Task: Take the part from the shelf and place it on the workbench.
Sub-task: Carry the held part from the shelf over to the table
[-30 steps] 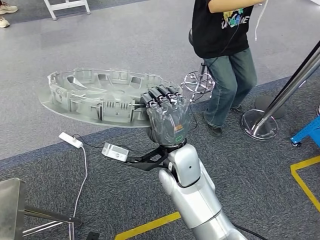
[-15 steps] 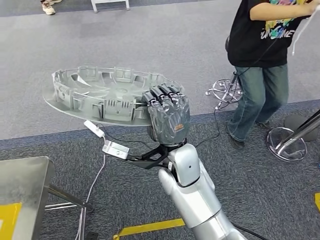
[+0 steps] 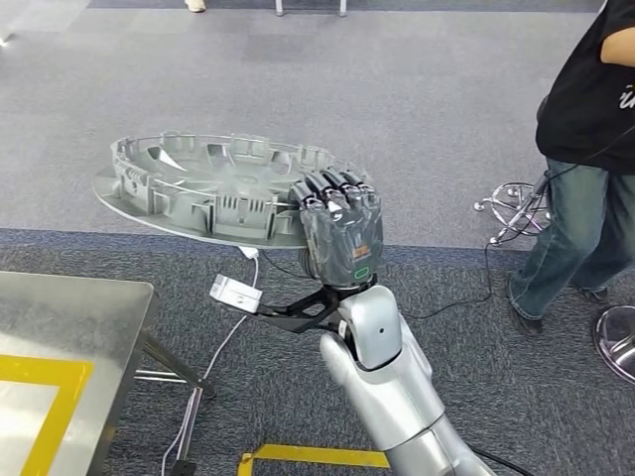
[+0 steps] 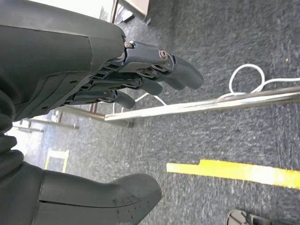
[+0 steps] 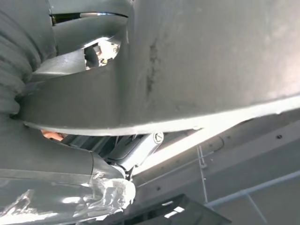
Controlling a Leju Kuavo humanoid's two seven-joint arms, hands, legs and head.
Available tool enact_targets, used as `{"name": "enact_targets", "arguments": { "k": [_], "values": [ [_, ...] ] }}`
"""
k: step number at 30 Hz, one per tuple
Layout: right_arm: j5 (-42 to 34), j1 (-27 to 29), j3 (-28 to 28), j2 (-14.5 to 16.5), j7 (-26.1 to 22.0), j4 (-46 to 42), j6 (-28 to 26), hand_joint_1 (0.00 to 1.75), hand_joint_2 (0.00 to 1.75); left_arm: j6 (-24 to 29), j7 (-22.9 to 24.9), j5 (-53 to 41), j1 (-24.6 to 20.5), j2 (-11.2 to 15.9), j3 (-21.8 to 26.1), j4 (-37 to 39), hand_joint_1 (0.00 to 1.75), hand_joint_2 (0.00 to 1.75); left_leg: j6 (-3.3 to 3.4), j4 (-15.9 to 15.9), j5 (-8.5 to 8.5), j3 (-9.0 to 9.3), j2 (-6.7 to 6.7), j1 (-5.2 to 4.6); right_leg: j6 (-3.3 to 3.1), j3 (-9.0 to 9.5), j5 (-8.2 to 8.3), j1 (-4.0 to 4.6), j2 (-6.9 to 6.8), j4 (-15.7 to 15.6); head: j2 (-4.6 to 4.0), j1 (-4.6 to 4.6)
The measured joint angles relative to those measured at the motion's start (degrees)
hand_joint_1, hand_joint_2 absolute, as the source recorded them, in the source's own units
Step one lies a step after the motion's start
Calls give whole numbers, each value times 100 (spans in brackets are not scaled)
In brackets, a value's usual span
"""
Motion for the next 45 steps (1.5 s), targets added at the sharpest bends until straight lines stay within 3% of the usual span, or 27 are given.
{"name": "enact_targets", "arguments": {
  "k": [1,3,5,7,8,10,11,13,14,16,18,20,21,22,23,25,27,29,31,33,35,37,38,40,42,44,45],
  "values": [
    [3,-1,7,-5,33,0,0,175,175,-9,-1,-5,15,9,0,0,0,175,-33,14,-18,-12,33,1,-30,16,8,-1,-61,-19,0,-3],
    [7,-10,10,-20,79,-1,0,175,175,-25,-3,-12,25,26,0,0,0,175,-82,280,-199,-134,295,-16,-101,53,20,-11,-205,-64,0,-24],
    [8,-14,11,-43,97,-2,0,175,175,-38,-9,-19,12,39,0,0,0,175,-117,945,-534,-447,612,-19,-147,72,8,4,-358,-74,0,-42],
    [8,-8,15,-66,116,-1,0,175,175,-49,-13,-21,9,54,0,0,0,175,-142,1484,-695,-710,710,-9,-161,84,-14,17,-519,-72,0,-43],
    [8,-5,19,-78,138,0,0,175,175,-60,-13,-23,14,62,0,0,0,175,-147,1491,-628,-712,729,-6,-158,96,-28,19,-596,-71,0,-43],
    [8,-3,36,-105,214,0,0,175,175,-87,-15,-41,23,84,0,0,0,175,-131,913,-257,-403,833,-13,-139,142,-64,22,-738,-70,0,-43],
    [8,-7,49,-122,265,-1,0,175,175,-100,-16,-56,20,94,-1,0,0,175,-112,548,-114,-202,993,-49,-119,168,-85,37,-801,-70,0,-46],
    [8,-25,75,-164,356,-8,0,175,175,-115,-17,-82,0,110,-2,0,0,175,-41,72,-15,37,1250,-115,-70,199,-126,84,-922,-63,0,-46],
    [8,-35,89,-188,388,-11,0,175,175,-120,-17,-87,-5,116,-2,0,0,175,-6,19,-49,51,1290,-143,-45,211,-143,105,-990,-66,0,-45],
    [8,-51,118,-227,429,-19,0,175,175,-126,-17,-91,7,128,-2,0,0,175,60,-17,-47,50,1148,-126,12,236,-191,110,-1094,-68,0,-36],
    [8,-67,145,-261,468,-34,0,175,175,-136,-17,-99,19,137,-3,0,0,175,126,-46,-33,71,995,-93,65,144,-359,82,-894,161,0,-23],
    [8,-78,163,-328,513,-50,0,175,175,-153,-19,-119,3,144,-5,0,0,175,177,-53,-31,78,833,-75,93,-196,-682,56,-574,851,0,-2],
    [7,-78,171,-368,535,-52,0,175,175,-161,-19,-126,-4,145,-6,0,0,175,191,-52,-33,79,745,-75,100,-405,-821,53,-500,1241,0,2],
    [7,-76,179,-403,553,-52,0,175,175,-169,-20,-132,-3,148,-7,0,0,175,195,-51,-35,83,655,-76,103,-570,-880,52,-463,1512,0,3],
    [7,-73,186,-431,570,-52,0,175,175,-175,-20,-134,5,152,-7,0,0,175,197,-49,-36,89,564,-76,100,-645,-826,52,-445,1582,0,3],
    [8,-75,204,-476,601,-54,0,175,175,-190,-20,-140,21,163,-7,0,0,175,191,-43,-40,107,383,-75,72,-473,-414,47,-370,1064,0,3],
    [8,-82,222,-514,631,-59,0,175,175,-203,-24,-149,23,168,-7,0,0,175,160,-27,-44,99,228,-77,35,-142,-73,17,-126,326,0,0],
    [8,-82,238,-543,650,-64,0,175,175,-211,-26,-164,29,171,-7,0,0,175,98,-14,-30,55,115,-62,12,18,-34,3,24,25,0,-3],
    [8,-81,261,-558,655,-67,0,175,175,-213,-26,-178,54,184,-7,0,0,175,27,-17,-23,24,28,-38,-20,54,-38,6,-71,-25,0,-2],
    [8,-80,273,-563,669,-72,0,175,175,-211,-27,-182,73,195,-7,0,0,175,-37,129,-143,-45,206,-55,-79,93,-23,-10,-204,-78,0,-29],
    [8,-76,271,-576,686,-78,0,175,175,-212,-29,-182,68,199,-7,0,0,175,-91,688,-451,-300,544,-66,-130,124,-26,-10,-353,-106,0,-63],
    [8,-70,279,-594,698,-83,0,175,175,-214,-33,-182,63,204,-7,0,0,175,-131,1368,-700,-627,694,-42,-151,142,-49,-1,-512,-104,0,-71],
    [8,-65,288,-602,703,-83,0,175,175,-214,-34,-182,68,208,-7,0,0,175,-144,1509,-691,-699,720,-31,-153,156,-64,2,-590,-103,0,-72],
    [8,-60,311,-610,714,-83,0,175,175,-215,-35,-182,80,216,-7,0,0,175,-146,1155,-383,-523,782,-21,-141,202,-100,2,-729,-102,0,-73],
    [8,-64,340,-614,728,-84,0,175,175,-215,-34,-182,76,223,-7,0,0,175,-108,415,-60,-145,1072,-69,-101,259,-150,27,-849,-98,0,-78],
    [8,-73,367,-616,745,-87,0,175,175,-213,-33,-182,51,223,-7,0,0,175,-31,21,-6,39,1299,-131,-49,288,-195,78,-972,-95,0,-76],
    [8,-76,380,-617,752,-89,0,175,175,-211,-33,-182,45,223,-7,0,0,175,5,-9,-32,42,1275,-149,-26,299,-211,100,-1046,-100,0,-75]
  ]
}}
